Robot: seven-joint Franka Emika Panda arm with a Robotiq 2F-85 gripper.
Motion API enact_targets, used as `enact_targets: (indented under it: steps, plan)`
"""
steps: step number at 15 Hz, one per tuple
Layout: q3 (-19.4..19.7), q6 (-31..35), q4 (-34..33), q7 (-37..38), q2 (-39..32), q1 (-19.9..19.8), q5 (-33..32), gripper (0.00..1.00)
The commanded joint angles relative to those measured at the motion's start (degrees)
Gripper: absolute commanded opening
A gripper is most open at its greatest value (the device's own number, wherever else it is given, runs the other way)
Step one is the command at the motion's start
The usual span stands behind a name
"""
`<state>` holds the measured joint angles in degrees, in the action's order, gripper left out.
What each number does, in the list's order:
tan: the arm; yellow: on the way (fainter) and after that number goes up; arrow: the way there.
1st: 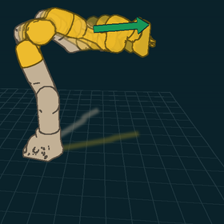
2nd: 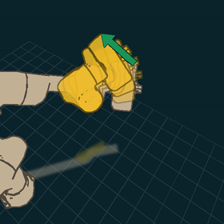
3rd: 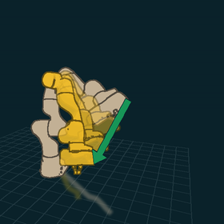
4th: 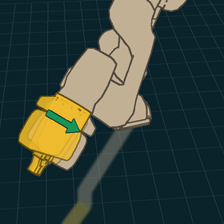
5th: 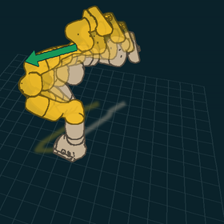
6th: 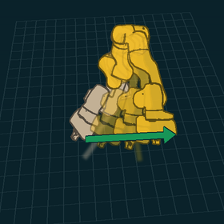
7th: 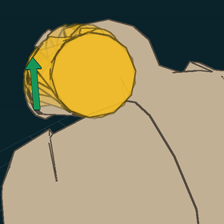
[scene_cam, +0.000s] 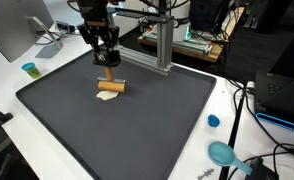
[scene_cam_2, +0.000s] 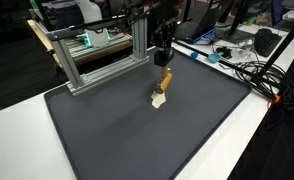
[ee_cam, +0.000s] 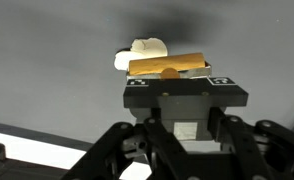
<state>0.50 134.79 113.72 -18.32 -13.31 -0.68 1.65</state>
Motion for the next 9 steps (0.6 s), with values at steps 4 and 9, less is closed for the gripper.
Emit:
enact_targets:
  steps: [4,9]
  plan:
    - [-1.6,0.2,-4.8,-4.6,-4.6,-4.8,8.0,0.22]
    - [-1.5,0.3,-6.1,-3.9,-5.4,-5.9,6.6,0.22]
